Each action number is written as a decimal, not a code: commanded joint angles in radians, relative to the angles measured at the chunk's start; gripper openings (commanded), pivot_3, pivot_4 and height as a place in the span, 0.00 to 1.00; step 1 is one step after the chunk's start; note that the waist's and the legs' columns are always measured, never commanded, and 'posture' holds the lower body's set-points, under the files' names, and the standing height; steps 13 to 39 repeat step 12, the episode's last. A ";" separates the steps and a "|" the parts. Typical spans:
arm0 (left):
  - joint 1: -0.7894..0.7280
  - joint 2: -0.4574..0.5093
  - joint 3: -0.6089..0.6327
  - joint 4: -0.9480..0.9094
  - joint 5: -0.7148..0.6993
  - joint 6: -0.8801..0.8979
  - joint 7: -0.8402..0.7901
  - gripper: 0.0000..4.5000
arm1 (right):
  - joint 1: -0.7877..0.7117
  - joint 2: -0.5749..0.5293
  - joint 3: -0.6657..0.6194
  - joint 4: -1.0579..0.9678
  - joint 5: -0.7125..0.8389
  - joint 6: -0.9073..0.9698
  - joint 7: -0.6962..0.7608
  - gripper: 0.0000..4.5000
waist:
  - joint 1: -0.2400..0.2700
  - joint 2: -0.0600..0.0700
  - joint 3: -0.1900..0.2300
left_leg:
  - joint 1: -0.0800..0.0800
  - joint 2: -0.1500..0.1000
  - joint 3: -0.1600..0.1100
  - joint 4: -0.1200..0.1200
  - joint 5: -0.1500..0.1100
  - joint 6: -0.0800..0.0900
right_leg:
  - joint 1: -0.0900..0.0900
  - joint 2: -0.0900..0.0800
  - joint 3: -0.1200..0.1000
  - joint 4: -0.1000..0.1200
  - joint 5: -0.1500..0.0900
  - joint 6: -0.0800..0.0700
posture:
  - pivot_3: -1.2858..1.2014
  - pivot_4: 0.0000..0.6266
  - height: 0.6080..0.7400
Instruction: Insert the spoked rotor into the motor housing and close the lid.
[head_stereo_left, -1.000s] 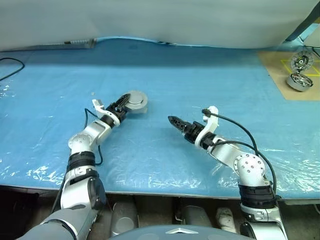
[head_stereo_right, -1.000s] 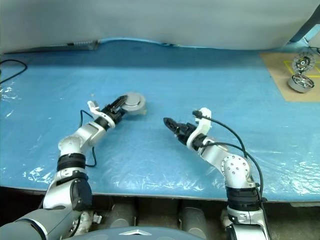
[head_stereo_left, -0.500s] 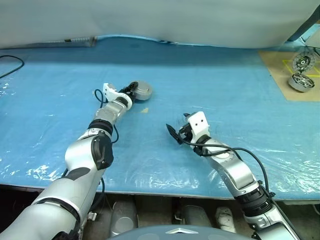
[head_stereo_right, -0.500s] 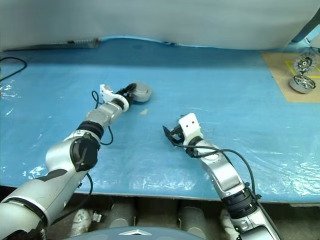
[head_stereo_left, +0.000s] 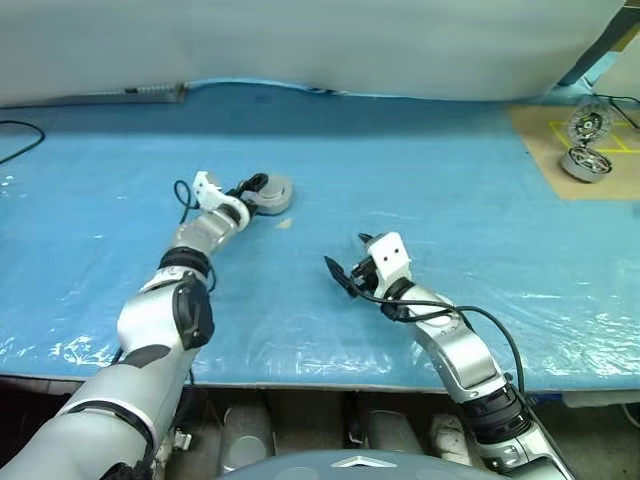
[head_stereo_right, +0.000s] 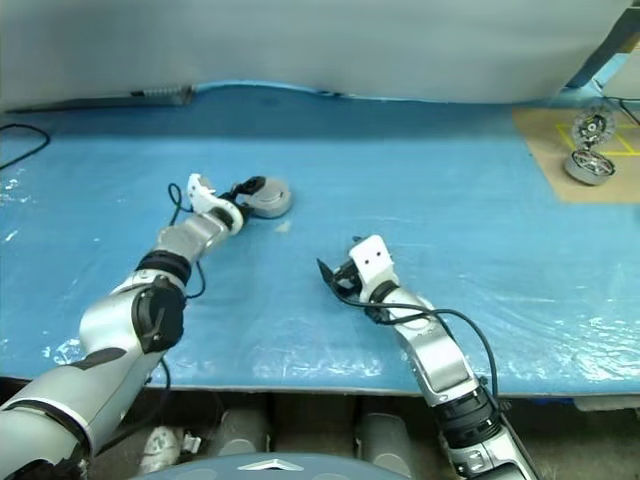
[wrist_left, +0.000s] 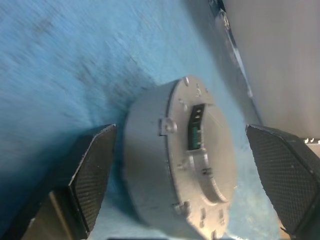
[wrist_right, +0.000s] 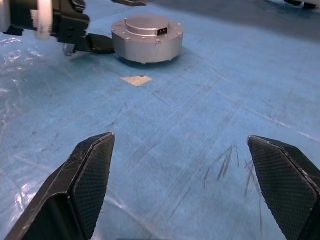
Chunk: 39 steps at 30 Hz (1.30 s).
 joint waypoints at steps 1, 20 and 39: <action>0.166 0.052 -0.085 -0.167 0.078 0.095 -0.045 0.99 | 0.002 0.013 -0.026 -0.033 0.013 0.002 0.024 1.00 | -0.001 0.002 -0.001 | 0.000 0.000 0.000 0.000 0.000 0.000 | 0.000 0.000 0.000 0.000 0.000 0.000 | 0.52 0.24 1.00; 0.667 0.003 -0.315 -0.988 0.274 -0.300 -0.161 0.99 | 0.091 0.069 -0.150 -0.040 0.028 -0.088 0.029 1.00 | 0.006 0.003 -0.002 | -0.011 0.001 0.002 -0.001 0.000 0.001 | -0.012 -0.001 -0.001 -0.001 0.003 -0.010 | 0.52 0.24 1.00; 0.667 0.003 -0.315 -0.988 0.274 -0.300 -0.161 0.99 | 0.091 0.069 -0.150 -0.040 0.028 -0.088 0.029 1.00 | 0.006 0.003 -0.002 | -0.011 0.001 0.002 -0.001 0.000 0.001 | -0.012 -0.001 -0.001 -0.001 0.003 -0.010 | 0.52 0.24 1.00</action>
